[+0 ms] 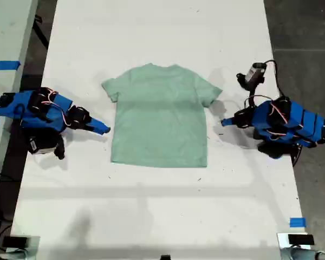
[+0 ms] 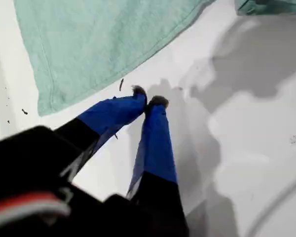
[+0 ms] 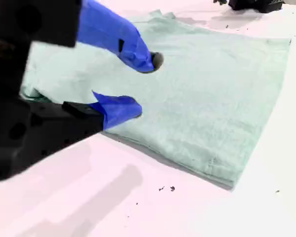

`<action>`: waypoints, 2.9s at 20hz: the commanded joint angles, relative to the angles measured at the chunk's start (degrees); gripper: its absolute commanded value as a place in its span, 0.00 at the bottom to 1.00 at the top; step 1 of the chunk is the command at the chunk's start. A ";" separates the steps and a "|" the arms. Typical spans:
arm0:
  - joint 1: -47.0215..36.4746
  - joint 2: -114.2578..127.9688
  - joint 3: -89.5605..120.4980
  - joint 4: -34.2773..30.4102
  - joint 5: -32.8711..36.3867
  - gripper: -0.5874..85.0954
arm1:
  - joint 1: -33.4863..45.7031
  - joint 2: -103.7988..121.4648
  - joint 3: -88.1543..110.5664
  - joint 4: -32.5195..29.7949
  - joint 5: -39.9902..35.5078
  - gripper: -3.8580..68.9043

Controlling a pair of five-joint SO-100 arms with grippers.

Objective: Fold tshirt

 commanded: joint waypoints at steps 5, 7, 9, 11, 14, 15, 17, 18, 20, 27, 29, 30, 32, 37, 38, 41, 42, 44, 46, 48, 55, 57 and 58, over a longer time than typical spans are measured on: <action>-17.75 5.98 0.35 -0.44 6.94 0.01 | 0.18 0.18 -0.88 1.49 25.49 0.05; -17.31 5.98 0.26 -0.88 6.94 0.01 | 0.35 0.18 -0.88 1.49 25.93 0.08; -17.40 5.98 0.26 -0.62 6.94 0.01 | 0.44 0.18 -0.88 1.49 26.10 0.11; -17.49 5.98 0.09 -1.23 6.94 0.02 | -0.09 0.18 -1.14 0.70 22.94 0.07; -18.46 5.98 -1.05 -5.98 6.77 0.01 | 0.62 0.26 -5.36 0.44 21.80 0.03; -19.51 5.62 -1.23 -8.61 6.50 0.01 | 1.05 0.26 -7.65 0.88 21.45 0.03; -21.97 2.99 -4.57 -9.40 6.24 0.01 | 2.46 -0.18 -11.78 1.32 20.74 0.04; -22.76 1.67 -6.86 -8.53 6.24 0.01 | 3.43 -1.93 -14.24 1.41 20.04 0.04; -23.99 -3.08 -13.10 -5.63 6.68 0.01 | 5.89 -10.37 -20.92 1.67 17.49 0.04; -30.41 -41.04 -49.04 10.28 17.67 0.01 | 15.56 -50.19 -50.98 6.94 3.43 0.04; -35.07 -52.21 -58.71 16.35 22.32 0.01 | 19.16 -58.01 -58.45 9.40 -1.23 0.04; -37.79 -56.07 -61.70 17.84 25.14 0.01 | 21.09 -61.52 -61.96 10.81 -3.43 0.04; -44.47 -66.27 -69.08 23.91 31.64 0.01 | 24.96 -69.26 -69.35 14.50 -7.82 0.04; -55.90 -85.25 -82.79 29.97 45.09 0.01 | 30.50 -81.39 -81.83 17.67 -14.94 0.04; -57.57 -88.24 -84.02 30.50 47.37 0.01 | 31.03 -84.29 -84.73 19.07 -15.73 0.04; -58.71 -90.70 -85.34 30.85 49.83 0.01 | 31.11 -87.63 -88.51 18.90 -17.49 0.04; -59.24 -91.23 -85.43 30.85 50.27 0.01 | 31.11 -88.77 -89.74 19.51 -18.46 0.06; -59.85 -91.85 -85.34 30.85 51.15 0.01 | 31.20 -90.35 -90.44 19.69 -20.04 0.20; -59.94 -91.85 -85.34 30.76 51.24 0.03 | 31.29 -92.29 -89.47 17.40 -24.35 0.37; -59.94 -92.02 -85.34 30.67 51.24 0.09 | 31.90 -93.52 -83.32 10.46 -29.97 0.43; -58.80 -92.46 -83.23 29.62 51.50 0.09 | 38.23 -102.57 -65.04 -11.34 -36.39 0.43; -58.36 -92.72 -83.06 29.44 51.24 0.09 | 38.76 -108.19 -65.57 -13.45 -36.47 0.43; -58.27 -92.81 -83.06 29.36 51.24 0.09 | 38.76 -110.83 -66.36 -13.97 -36.21 0.44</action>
